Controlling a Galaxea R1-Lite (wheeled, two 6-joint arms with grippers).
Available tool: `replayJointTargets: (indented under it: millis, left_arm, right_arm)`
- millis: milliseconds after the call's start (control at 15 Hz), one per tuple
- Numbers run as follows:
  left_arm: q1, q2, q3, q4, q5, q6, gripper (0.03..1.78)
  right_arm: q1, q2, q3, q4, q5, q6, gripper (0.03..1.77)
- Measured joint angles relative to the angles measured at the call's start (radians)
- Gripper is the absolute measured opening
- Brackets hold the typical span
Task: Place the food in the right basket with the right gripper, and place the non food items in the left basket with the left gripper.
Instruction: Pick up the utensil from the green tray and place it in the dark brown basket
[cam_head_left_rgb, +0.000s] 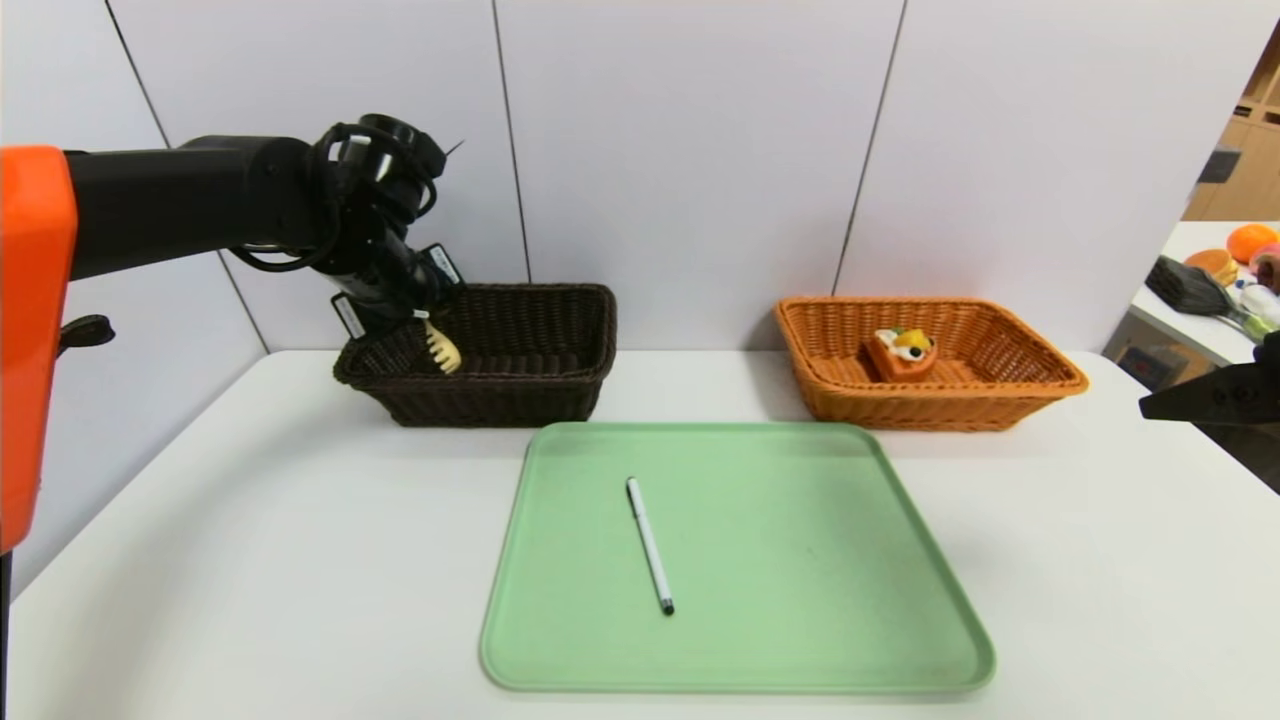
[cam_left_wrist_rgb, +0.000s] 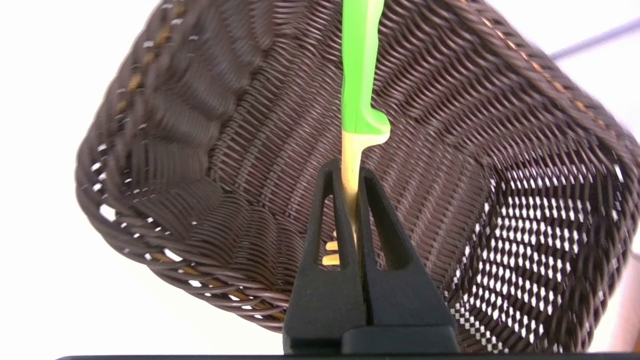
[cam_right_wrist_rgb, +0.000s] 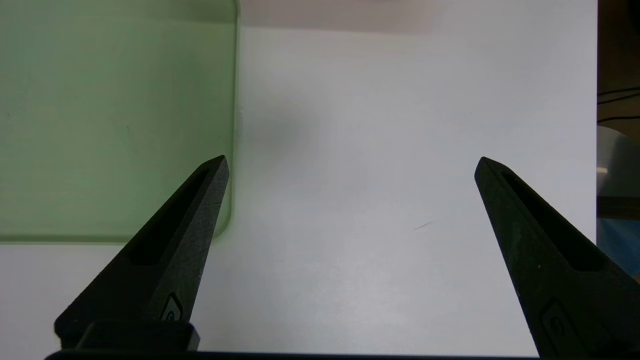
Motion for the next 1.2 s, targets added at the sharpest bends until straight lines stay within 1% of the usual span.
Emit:
replayJointTargets:
  millis: [200,333,400,733,1200]
  left_arm:
    - [-0.03,0.0,0.0,-0.006,0.012,-0.064,0.06]
    - [-0.058,0.0,0.0,-0.007,0.01,-0.121,0.06]
    - [-0.069,0.0,0.0,-0.008,0.007,-0.13,0.06]
    - [-0.086,0.006,-0.001,-0.017,0.002,-0.146,0.06]
    - [-0.085,0.019,-0.002,-0.025,0.007,-0.149,0.06]
  right_arm:
    - [0.0,-0.001,0.01,0.0,0.0,0.0,1.7]
    - [0.0,-0.003,0.017,0.0,0.0,0.0,1.7]
    - [0.0,-0.004,0.023,0.0,0.001,-0.001,1.7]
    - [0.0,-0.016,0.045,0.0,0.001,-0.001,1.7]
    - [0.0,-0.029,0.071,0.0,0.001,-0.001,1.7]
